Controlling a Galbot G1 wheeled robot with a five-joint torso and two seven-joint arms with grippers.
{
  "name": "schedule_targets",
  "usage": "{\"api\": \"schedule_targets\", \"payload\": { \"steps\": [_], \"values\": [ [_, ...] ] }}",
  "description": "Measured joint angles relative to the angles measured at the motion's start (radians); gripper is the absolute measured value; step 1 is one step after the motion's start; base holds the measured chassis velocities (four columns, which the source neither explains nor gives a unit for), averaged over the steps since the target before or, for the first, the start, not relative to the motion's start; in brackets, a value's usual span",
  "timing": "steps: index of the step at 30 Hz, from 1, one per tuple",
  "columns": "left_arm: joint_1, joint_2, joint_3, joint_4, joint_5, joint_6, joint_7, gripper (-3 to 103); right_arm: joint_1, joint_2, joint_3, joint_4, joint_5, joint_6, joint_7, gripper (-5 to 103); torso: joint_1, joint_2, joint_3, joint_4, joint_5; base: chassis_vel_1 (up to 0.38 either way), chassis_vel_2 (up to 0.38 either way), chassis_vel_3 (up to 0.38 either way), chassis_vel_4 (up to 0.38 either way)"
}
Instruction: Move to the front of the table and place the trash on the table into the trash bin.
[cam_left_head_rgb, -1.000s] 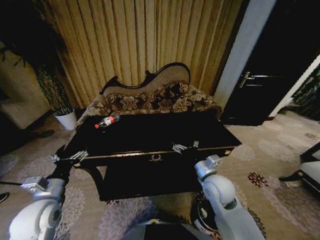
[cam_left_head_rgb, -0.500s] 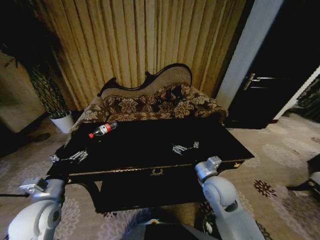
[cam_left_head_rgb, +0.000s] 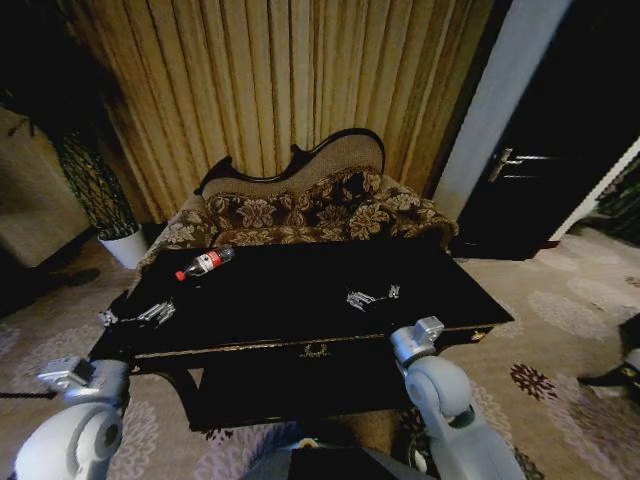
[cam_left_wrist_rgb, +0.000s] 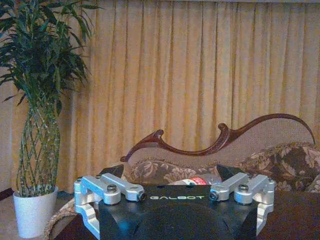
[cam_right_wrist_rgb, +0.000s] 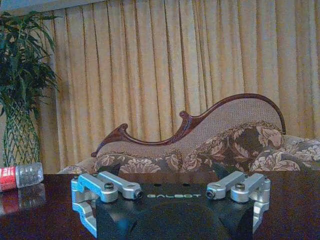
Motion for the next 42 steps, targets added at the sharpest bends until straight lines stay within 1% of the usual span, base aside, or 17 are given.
{"api": "schedule_targets", "payload": {
  "steps": [19,20,23,27,29,30,31,32,33,34,35,37,38,39,40,41,42],
  "values": [
    [-0.001,0.012,-0.001,0.014,-0.025,-0.016,0.007,100,-0.017,0.011,0.012,0.013,-0.007,0.000,0.000,100,0.000,0.000,0.000,0.0001,-0.0001,0.000,0.000,0.000,0.000],
    [-0.003,0.015,0.002,0.021,-0.025,-0.033,0.003,100,-0.018,0.013,0.012,0.014,-0.007,0.000,0.000,100,0.000,0.000,0.000,0.0001,0.0000,0.000,0.000,0.000,0.000],
    [-0.008,0.022,0.006,0.031,-0.024,-0.049,-0.012,100,-0.020,0.014,0.013,0.015,-0.007,0.000,0.000,100,0.000,0.000,0.000,0.0001,-0.0001,0.000,0.000,0.000,0.000],
    [-0.016,0.044,0.001,0.033,-0.042,-0.024,-0.024,100,-0.021,0.012,0.020,0.011,-0.006,0.000,0.000,100,0.000,0.000,0.000,0.0002,-0.0001,0.000,0.000,0.000,0.000],
    [-0.045,0.091,-0.009,0.033,-0.083,0.035,-0.054,100,-0.020,0.011,0.030,-0.001,-0.005,0.000,0.000,100,0.000,0.000,0.000,0.0001,-0.0001,0.000,0.000,0.000,0.000],
    [-0.045,0.091,-0.009,0.033,-0.083,0.035,-0.054,100,-0.020,0.011,0.030,-0.001,-0.005,0.000,0.000,100,0.000,0.000,0.000,0.0001,-0.0001,0.000,0.000,0.000,0.000],
    [-0.055,0.105,-0.011,0.034,-0.103,0.051,-0.065,100,-0.020,0.011,0.033,-0.004,-0.005,0.001,0.000,100,0.000,0.000,0.000,-0.0003,0.0001,0.000,0.000,0.000,0.000],
    [-0.086,0.153,-0.011,0.042,-0.148,0.107,-0.110,100,-0.022,0.013,0.040,-0.014,-0.005,0.009,0.000,100,0.000,0.000,0.000,0.0003,-0.0005,0.000,0.000,0.000,0.000],
    [-0.086,0.153,-0.011,0.042,-0.148,0.107,-0.110,100,-0.022,0.013,0.040,-0.014,-0.005,0.009,0.000,100,0.000,0.000,0.000,0.0003,-0.0005,0.000,0.000,0.000,0.000],
    [-0.118,0.200,-0.014,0.056,-0.177,0.151,-0.138,100,-0.024,0.016,0.045,-0.022,-0.005,0.015,0.000,100,0.000,0.000,0.000,-0.0003,0.0002,0.000,0.000,0.000,0.000],
    [-0.118,0.200,-0.014,0.056,-0.177,0.151,-0.138,100,-0.024,0.016,0.045,-0.022,-0.005,0.015,0.000,100,0.000,0.000,0.000,-0.0003,0.0002,0.000,0.000,0.000,0.000],
    [-0.184,0.298,-0.020,0.107,-0.229,0.208,-0.155,100,-0.027,0.023,0.057,-0.035,-0.005,0.023,0.000,100,0.000,0.000,0.000,-0.0002,0.0000,0.000,0.000,0.000,0.000],
    [-0.200,0.324,-0.020,0.126,-0.240,0.217,-0.155,100,-0.028,0.024,0.059,-0.037,-0.005,0.025,0.000,100,0.000,0.000,0.000,-0.0001,-0.0001,0.000,0.000,0.000,0.000],
    [-0.200,0.324,-0.020,0.126,-0.240,0.217,-0.155,100,-0.028,0.024,0.059,-0.037,-0.005,0.025,0.000,100,0.000,0.000,0.000,-0.0001,-0.0001,0.000,0.000,0.000,0.000],
    [-0.237,0.382,-0.020,0.182,-0.260,0.229,-0.150,100,-0.029,0.026,0.063,-0.040,-0.005,0.029,0.000,100,0.000,0.000,0.000,0.0000,-0.0002,0.000,0.000,0.000,0.000],
    [-0.258,0.416,-0.020,0.220,-0.278,0.231,-0.138,100,-0.029,0.026,0.067,-0.042,-0.005,0.030,0.000,100,0.000,0.000,0.000,0.0000,-0.0003,0.000,0.000,0.000,0.000],
    [-0.258,0.416,-0.020,0.220,-0.278,0.231,-0.138,100,-0.029,0.026,0.067,-0.042,-0.005,0.030,0.000,100,0.000,0.000,0.000,0.0000,-0.0003,0.000,0.000,0.000,0.000]
  ]
}}
